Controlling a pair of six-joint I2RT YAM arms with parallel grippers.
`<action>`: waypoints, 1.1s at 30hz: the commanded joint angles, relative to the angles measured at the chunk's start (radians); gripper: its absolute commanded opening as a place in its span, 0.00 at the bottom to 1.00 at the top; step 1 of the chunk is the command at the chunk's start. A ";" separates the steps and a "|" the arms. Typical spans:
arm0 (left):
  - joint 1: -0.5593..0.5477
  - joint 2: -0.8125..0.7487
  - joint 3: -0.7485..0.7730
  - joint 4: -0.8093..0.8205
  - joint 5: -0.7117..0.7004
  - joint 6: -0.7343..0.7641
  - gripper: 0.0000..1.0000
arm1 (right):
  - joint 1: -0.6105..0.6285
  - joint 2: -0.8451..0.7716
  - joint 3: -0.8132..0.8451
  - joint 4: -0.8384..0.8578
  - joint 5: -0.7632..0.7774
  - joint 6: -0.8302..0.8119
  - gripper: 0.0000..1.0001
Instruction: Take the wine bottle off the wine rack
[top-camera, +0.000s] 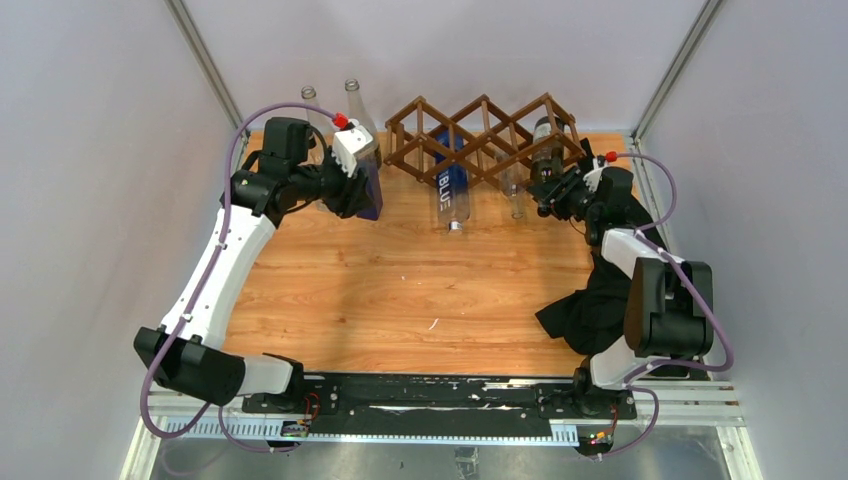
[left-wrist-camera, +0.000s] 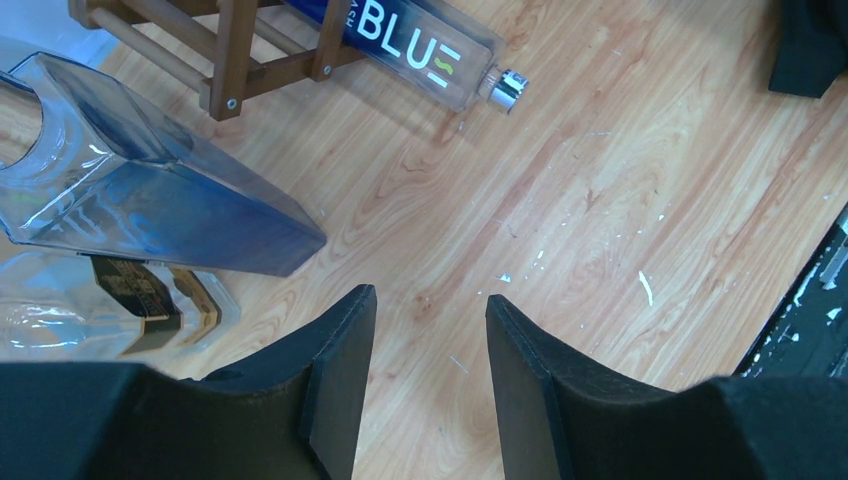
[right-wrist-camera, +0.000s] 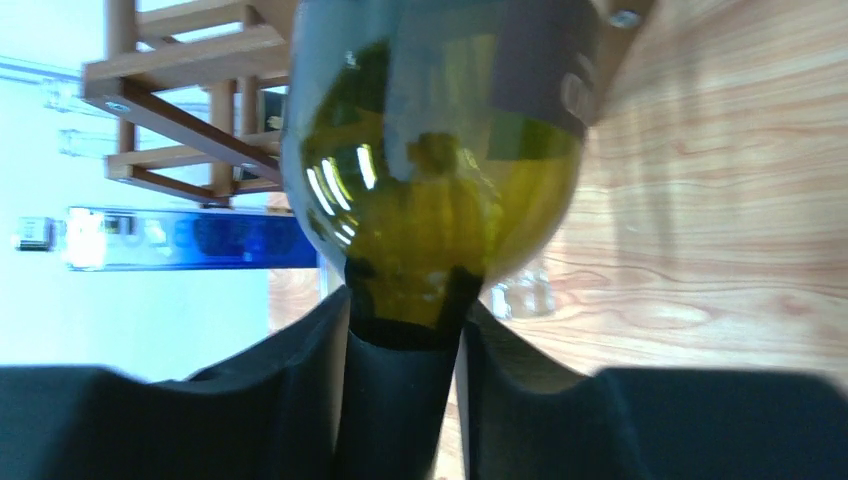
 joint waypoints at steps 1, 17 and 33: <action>-0.002 -0.022 0.024 0.001 0.001 0.013 0.50 | 0.012 -0.037 -0.006 0.040 0.015 -0.002 0.31; -0.002 -0.006 -0.003 0.002 0.027 0.024 0.50 | 0.015 -0.457 -0.267 -0.052 0.029 -0.019 0.00; -0.093 -0.006 0.020 -0.044 -0.006 0.159 0.89 | 0.092 -0.983 -0.325 -0.576 -0.061 -0.014 0.00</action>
